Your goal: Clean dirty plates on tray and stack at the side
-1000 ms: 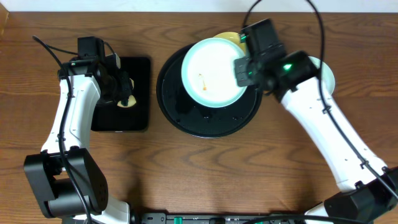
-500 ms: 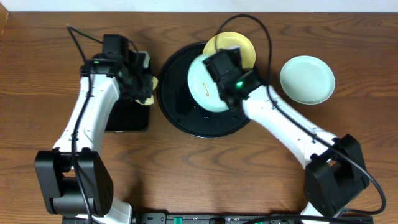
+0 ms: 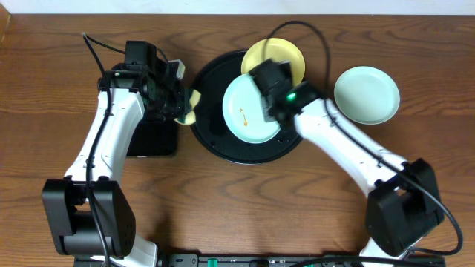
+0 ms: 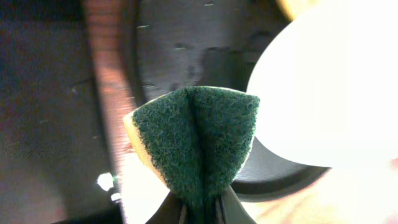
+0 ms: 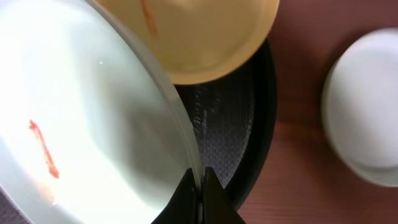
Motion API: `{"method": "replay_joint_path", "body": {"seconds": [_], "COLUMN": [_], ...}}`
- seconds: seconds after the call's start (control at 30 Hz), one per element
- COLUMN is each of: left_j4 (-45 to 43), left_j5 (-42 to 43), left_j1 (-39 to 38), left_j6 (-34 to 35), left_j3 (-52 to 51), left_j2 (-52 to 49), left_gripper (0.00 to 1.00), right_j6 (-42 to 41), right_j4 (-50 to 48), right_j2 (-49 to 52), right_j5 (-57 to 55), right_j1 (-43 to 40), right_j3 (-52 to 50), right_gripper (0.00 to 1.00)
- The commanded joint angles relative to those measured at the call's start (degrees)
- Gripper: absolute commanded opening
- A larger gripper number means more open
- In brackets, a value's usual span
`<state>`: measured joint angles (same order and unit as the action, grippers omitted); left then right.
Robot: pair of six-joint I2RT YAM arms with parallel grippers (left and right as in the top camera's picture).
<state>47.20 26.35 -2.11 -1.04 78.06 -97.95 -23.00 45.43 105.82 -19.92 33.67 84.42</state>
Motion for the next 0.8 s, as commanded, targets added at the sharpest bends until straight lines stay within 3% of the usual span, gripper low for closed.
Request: {"method": "replay_joint_path", "body": {"seconds": [0.0,0.17,0.33,0.53,0.77], "left_j4": [-0.76,-3.21,-3.98,-0.13,-0.13], "left_j5": [9.07,8.63,2.93,2.95,-2.4], "left_j1": [-1.92,-7.34,-12.72,-16.94,-19.41], "left_j6": [0.72,1.36,6.32,11.32,11.47], "left_j3": [-0.98,-0.98,-0.98,-0.98,-0.98], "left_j2": [-0.59,-0.59,-0.59,-0.59,-0.61], "left_gripper": [0.08,0.08,0.08,0.08,0.08], "right_j6": [-3.48,-3.76,-9.79,-11.17,-15.32], "right_j4": [0.55,1.16,2.97,-4.28,-7.74], "right_j2": [-1.11,-1.11,-0.66,-0.66,-0.66], "right_j5": [9.97,12.59,12.87,12.76,12.9], "right_j1": [-3.56,-5.53,-4.94,-4.81,-4.35], "right_j3": [0.61,0.22,-2.19,-9.11,-12.7], "right_gripper": [0.01,0.01,0.01,0.01,0.01]}}
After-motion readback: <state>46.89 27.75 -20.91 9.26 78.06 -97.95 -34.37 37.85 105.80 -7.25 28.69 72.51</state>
